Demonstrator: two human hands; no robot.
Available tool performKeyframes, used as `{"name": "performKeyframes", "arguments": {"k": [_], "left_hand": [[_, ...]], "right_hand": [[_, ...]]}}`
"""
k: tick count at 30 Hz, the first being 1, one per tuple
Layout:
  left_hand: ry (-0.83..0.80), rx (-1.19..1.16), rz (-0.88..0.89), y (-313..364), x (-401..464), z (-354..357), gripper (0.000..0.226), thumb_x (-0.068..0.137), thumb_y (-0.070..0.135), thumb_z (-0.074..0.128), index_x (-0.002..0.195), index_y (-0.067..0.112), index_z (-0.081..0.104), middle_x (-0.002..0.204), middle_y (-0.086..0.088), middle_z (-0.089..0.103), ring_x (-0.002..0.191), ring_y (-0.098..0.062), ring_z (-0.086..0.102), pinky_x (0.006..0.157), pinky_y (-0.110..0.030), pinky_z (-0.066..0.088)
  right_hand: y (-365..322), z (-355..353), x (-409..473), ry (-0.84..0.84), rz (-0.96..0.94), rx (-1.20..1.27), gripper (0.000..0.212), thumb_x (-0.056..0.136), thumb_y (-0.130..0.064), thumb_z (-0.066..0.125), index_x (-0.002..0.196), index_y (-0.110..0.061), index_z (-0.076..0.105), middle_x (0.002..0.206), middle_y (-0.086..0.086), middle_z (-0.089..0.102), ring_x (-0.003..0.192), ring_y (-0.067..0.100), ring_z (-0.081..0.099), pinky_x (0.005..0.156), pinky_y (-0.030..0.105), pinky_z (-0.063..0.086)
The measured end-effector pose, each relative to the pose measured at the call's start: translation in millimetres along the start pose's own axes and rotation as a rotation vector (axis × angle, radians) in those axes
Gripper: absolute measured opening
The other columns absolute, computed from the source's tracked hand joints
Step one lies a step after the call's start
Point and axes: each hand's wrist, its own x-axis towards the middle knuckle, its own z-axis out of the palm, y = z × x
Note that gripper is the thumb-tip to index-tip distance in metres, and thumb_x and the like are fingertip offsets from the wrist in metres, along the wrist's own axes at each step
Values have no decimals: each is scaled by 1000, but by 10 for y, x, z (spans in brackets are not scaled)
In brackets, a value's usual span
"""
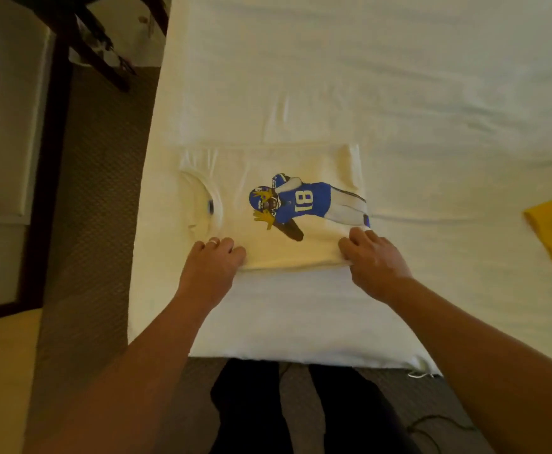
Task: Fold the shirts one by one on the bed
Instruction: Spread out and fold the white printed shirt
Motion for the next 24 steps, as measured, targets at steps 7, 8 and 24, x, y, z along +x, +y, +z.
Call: {"name": "performKeyframes", "arguments": {"k": [7,8,24], "left_hand": [[-589,-257,-92,5,251,-287,22,83,37,68,92,23,53,98,2,58,92,-24,59,69,-31,39],[-579,-401,-151,5,372,-340,23,84,40,67,87,23,52,93,3,58,88,-23,59,66,-31,38],[-120,-333,-378,-304,1602,-224,76,89,64,50,148,19,34,156,-16,32,143,-39,30,108,-53,31]], "right_hand": [[-120,-47,65,-117,38,85,15,91,-28,53,93,-16,61,86,2,62,80,25,61,76,34,48],[-108,-34,143,19,40,129,13,88,-24,56,87,-12,62,80,5,60,73,27,60,69,33,46],[82,53,1224,27,309,241,60,102,-58,29,154,-28,26,168,-2,12,151,26,15,114,50,23]]}}
